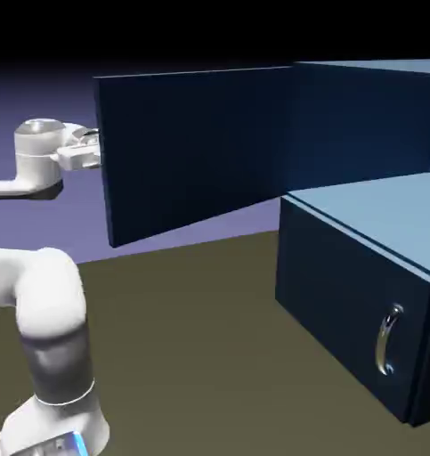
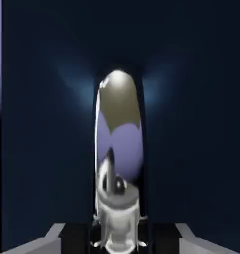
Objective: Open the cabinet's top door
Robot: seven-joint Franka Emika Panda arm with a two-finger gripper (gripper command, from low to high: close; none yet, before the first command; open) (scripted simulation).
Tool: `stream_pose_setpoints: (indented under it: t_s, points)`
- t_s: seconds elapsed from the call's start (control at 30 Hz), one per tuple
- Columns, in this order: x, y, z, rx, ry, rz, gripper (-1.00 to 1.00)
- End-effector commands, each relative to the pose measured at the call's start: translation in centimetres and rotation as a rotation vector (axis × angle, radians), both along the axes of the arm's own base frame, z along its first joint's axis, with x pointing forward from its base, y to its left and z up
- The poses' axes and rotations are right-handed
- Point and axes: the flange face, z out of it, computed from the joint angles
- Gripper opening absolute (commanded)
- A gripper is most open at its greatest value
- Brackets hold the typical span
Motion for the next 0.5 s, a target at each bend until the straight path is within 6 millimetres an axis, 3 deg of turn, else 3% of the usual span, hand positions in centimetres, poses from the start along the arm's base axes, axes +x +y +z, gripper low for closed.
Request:
stream_pose_setpoints:
  t_s: [0.0,0.47]
  points:
    - [0.0,0.9,0.0,-0.001,0.0,-0.018,-1.0]
    - [1.7,12.1,0.0,-0.001,0.0,-0.246,-1.0]
